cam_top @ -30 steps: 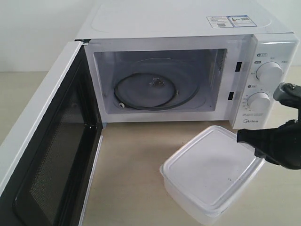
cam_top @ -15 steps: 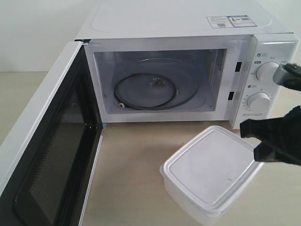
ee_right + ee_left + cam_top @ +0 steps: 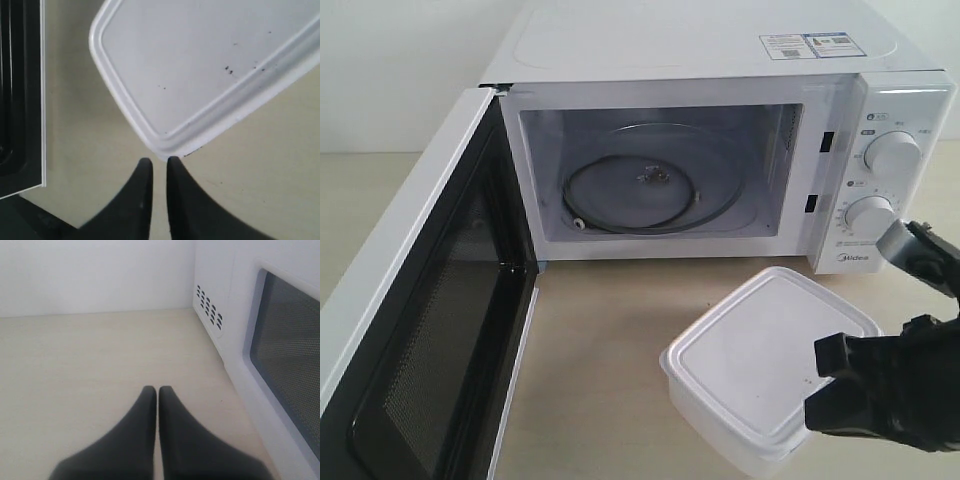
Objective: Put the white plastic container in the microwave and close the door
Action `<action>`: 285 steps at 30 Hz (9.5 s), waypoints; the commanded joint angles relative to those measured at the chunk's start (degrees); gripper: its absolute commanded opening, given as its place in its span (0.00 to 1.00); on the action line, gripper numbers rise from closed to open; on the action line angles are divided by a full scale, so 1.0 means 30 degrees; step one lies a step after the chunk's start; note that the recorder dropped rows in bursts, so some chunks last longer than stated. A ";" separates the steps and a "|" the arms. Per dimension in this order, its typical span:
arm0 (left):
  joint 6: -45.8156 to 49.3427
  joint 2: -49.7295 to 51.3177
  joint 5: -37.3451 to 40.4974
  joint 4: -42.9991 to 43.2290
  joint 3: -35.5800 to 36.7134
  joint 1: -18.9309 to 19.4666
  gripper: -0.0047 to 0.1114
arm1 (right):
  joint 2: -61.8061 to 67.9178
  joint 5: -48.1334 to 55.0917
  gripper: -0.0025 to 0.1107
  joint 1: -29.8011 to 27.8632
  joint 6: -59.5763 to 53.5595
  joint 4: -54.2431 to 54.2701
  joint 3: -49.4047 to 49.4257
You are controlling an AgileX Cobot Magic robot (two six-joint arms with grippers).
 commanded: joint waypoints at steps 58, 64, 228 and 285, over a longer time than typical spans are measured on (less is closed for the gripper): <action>-0.0083 -0.0034 0.0006 0.0037 0.0074 0.0069 0.07 | 0.3681 -0.5331 0.43 -0.2445 -1.0709 1.5137 0.2916; -0.0083 -0.0034 0.0006 0.0037 0.0074 0.0069 0.07 | 0.3681 -0.5647 0.43 -0.2445 -1.0719 1.5137 0.2916; -0.0083 -0.0034 0.0006 0.0037 0.0074 0.0069 0.07 | -0.2506 -2.2549 0.02 1.3975 1.9547 -0.2810 0.5437; -0.0083 -0.0034 0.0006 0.0037 0.0074 0.0069 0.07 | 1.3136 -3.2286 0.02 1.2581 2.4409 0.0139 -0.6287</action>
